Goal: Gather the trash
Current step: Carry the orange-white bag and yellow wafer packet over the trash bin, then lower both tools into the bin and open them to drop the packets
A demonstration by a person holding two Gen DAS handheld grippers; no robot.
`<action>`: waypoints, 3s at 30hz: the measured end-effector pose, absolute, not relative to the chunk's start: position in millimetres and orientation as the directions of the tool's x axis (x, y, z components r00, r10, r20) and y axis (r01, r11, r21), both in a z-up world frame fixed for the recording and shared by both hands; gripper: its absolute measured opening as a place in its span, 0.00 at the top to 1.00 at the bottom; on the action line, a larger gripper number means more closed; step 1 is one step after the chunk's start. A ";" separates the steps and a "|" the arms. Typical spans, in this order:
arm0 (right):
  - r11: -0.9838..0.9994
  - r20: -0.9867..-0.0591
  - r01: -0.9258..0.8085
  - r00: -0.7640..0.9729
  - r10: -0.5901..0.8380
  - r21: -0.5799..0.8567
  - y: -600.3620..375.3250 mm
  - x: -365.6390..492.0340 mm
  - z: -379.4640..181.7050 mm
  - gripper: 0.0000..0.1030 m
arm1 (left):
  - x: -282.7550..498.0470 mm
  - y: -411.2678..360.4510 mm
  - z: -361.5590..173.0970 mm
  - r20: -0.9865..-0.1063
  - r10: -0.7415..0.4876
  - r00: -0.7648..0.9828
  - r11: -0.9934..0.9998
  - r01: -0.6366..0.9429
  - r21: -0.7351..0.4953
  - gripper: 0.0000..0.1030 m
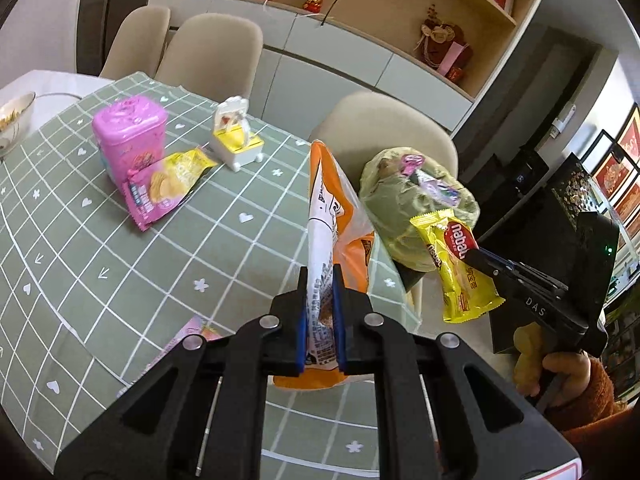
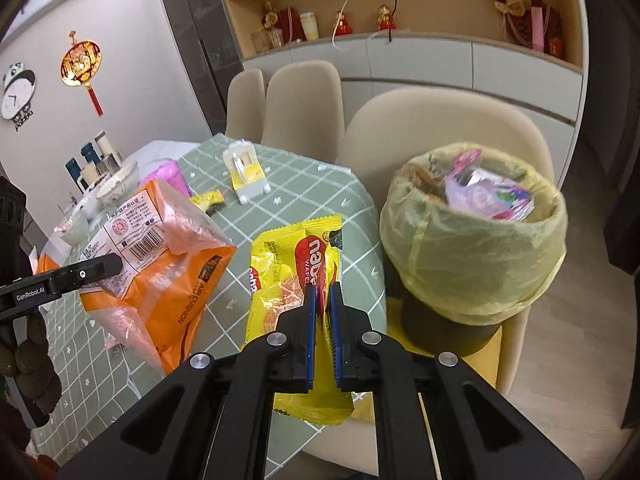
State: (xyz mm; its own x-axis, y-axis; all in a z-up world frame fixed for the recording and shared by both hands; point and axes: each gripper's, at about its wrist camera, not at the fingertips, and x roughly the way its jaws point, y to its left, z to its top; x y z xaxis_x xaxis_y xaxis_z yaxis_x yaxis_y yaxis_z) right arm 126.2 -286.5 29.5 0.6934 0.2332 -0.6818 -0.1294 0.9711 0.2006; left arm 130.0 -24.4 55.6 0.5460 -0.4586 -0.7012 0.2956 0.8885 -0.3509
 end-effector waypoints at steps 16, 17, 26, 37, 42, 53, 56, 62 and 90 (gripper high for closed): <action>0.992 -0.646 -0.038 0.756 0.108 0.122 -370.8 120.0 69.6 0.92 | 179.3 -112.5 124.2 -0.533 -0.589 0.608 0.808 0.427 -0.406 0.91; 0.993 -0.649 -0.029 0.755 0.094 0.111 -378.6 122.6 70.5 0.92 | 192.1 -122.1 123.4 -0.522 -0.606 0.601 0.795 0.431 -0.427 0.91; 0.988 -0.658 0.086 0.753 0.018 0.125 -450.9 150.2 71.0 0.92 | 260.7 -195.0 113.4 -0.523 -0.655 0.546 0.756 0.465 -0.460 0.91; 0.982 -0.664 0.116 0.748 0.011 0.146 -485.0 199.7 47.0 0.92 | 320.1 -259.6 49.9 -0.654 -0.642 0.400 0.758 0.462 -0.461 0.91; 0.983 -0.676 0.126 0.737 -0.003 0.133 -494.4 205.4 39.7 0.92 | 336.5 -279.6 38.8 -0.653 -0.644 0.400 0.758 0.450 -0.472 0.91; 0.976 -0.709 0.160 0.705 -0.008 0.148 -510.3 213.8 21.8 0.92 | 348.2 -327.7 5.7 -0.822 -0.447 0.352 0.830 0.507 -0.234 0.91; 0.977 -0.707 0.149 0.707 0.001 0.150 -504.6 219.7 21.2 0.92 | 344.8 -330.3 -2.8 -0.846 -0.437 0.306 0.819 0.525 -0.232 0.91; 0.985 -0.688 0.100 0.726 0.023 0.139 -486.8 239.4 25.3 0.92 | 335.8 -327.8 -8.6 -0.832 -0.482 0.275 0.781 0.565 -0.265 0.90; 0.995 -0.861 -0.101 0.505 0.060 0.010 -443.8 323.9 -49.6 0.92 | 307.8 -229.7 30.5 -0.722 -0.538 0.435 0.831 0.418 -0.367 0.59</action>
State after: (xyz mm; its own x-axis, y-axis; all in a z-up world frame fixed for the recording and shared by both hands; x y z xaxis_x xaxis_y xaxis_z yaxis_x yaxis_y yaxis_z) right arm 323.9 -443.8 -49.6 0.5053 0.0601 -0.8609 -0.1007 0.9949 0.0104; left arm 307.8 -229.7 30.5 0.4348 -0.5378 -0.7224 0.4184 0.8309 -0.3668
